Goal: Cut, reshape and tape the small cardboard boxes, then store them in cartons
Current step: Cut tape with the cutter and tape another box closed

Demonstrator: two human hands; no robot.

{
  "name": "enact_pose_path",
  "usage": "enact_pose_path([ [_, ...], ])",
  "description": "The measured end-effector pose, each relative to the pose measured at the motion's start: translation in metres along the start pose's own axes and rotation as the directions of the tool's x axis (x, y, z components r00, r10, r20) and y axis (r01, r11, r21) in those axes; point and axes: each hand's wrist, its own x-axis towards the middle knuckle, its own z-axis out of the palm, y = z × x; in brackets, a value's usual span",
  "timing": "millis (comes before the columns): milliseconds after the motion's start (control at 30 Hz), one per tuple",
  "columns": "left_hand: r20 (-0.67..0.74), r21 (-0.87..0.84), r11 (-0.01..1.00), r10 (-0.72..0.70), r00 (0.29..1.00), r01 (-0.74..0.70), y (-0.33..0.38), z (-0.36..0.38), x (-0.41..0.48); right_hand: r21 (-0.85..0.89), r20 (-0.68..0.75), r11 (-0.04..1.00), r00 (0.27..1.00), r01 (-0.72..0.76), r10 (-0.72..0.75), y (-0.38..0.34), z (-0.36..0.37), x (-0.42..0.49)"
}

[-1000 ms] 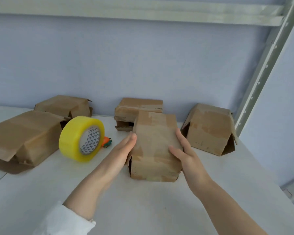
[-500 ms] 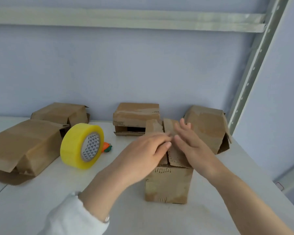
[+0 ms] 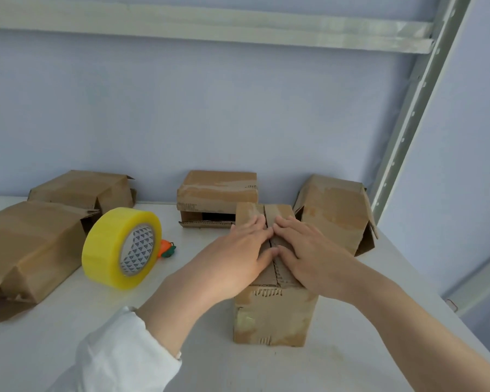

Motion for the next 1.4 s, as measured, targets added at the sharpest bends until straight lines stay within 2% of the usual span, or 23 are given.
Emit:
enact_pose_path([
  [100, 0.022, -0.030, 1.000, -0.005, 1.000, 0.005, -0.001, -0.002, -0.001, 0.045, 0.044, 0.999, 0.999, -0.001, -0.001, -0.001, -0.003, 0.000],
  [200, 0.041, -0.003, 1.000, -0.010, 0.999, 0.010, -0.001, 0.001, 0.000, -0.115, 0.086, 0.993, 0.996, 0.025, -0.015, -0.002, 0.001, 0.001],
  [333, 0.022, -0.024, 0.999, -0.023, 0.999, 0.023, -0.002, 0.006, 0.000, -0.159, 0.078, 0.987, 0.996, -0.020, 0.033, -0.004, 0.004, 0.003],
  [433, -0.027, -0.212, 0.977, -0.015, 1.000, 0.009, -0.002, 0.005, -0.005, -0.033, 0.066, 0.999, 0.998, -0.021, 0.023, -0.005, 0.000, 0.001],
  [533, -0.097, -0.567, 0.824, -0.098, 0.990, 0.026, -0.003, -0.002, -0.013, 0.227, 0.015, 0.974, 1.000, -0.018, 0.015, -0.006, -0.009, -0.005],
  [567, -0.112, -0.631, 0.775, -0.128, 0.985, 0.029, -0.005, -0.004, -0.015, 0.282, -0.004, 0.959, 1.000, -0.013, 0.015, -0.006, -0.011, -0.007],
  [667, -0.124, -0.658, 0.752, -0.160, 0.979, 0.040, -0.013, -0.001, -0.019, 0.360, -0.055, 0.933, 0.998, 0.009, 0.012, -0.007, -0.012, -0.013],
  [767, -0.142, -0.679, 0.732, -0.192, 0.971, 0.045, -0.019, 0.004, -0.021, 0.367, -0.097, 0.929, 0.995, 0.040, -0.005, -0.007, -0.011, -0.014],
  [933, -0.227, -0.639, 0.769, -0.233, 0.946, 0.036, -0.022, 0.002, -0.027, 0.394, -0.146, 0.917, 0.989, 0.053, 0.006, -0.008, -0.018, -0.014],
  [1033, -0.343, -0.516, 0.854, -0.276, 0.898, 0.065, -0.036, -0.015, -0.035, 0.473, -0.233, 0.878, 0.971, 0.072, 0.046, -0.014, -0.029, -0.017],
  [1133, -0.397, -0.269, 0.927, -0.355, 0.846, 0.262, -0.077, -0.042, -0.042, 0.543, -0.367, 0.821, 0.929, 0.174, 0.046, -0.033, -0.042, -0.020],
  [1200, -0.389, -0.066, 0.908, -0.404, 0.828, 0.413, -0.109, -0.049, -0.047, 0.576, -0.430, 0.781, 0.902, 0.242, 0.036, -0.053, -0.048, -0.020],
  [1233, -0.370, -0.020, 0.892, -0.426, 0.826, 0.451, -0.120, -0.047, -0.051, 0.579, -0.441, 0.772, 0.897, 0.261, 0.027, -0.065, -0.049, -0.019],
  [1300, -0.358, -0.031, 0.900, -0.417, 0.836, 0.435, -0.134, -0.036, -0.063, 0.565, -0.434, 0.778, 0.901, 0.275, -0.003, -0.087, -0.046, -0.016],
  [1333, -0.403, -0.035, 0.915, -0.380, 0.833, 0.401, -0.138, -0.030, -0.072, 0.558, -0.424, 0.784, 0.906, 0.272, -0.012, -0.099, -0.043, -0.013],
  [1400, -0.553, -0.024, 0.939, -0.297, 0.778, 0.342, -0.142, -0.020, -0.093, 0.556, -0.408, 0.792, 0.913, 0.252, -0.004, -0.121, -0.032, -0.002],
])
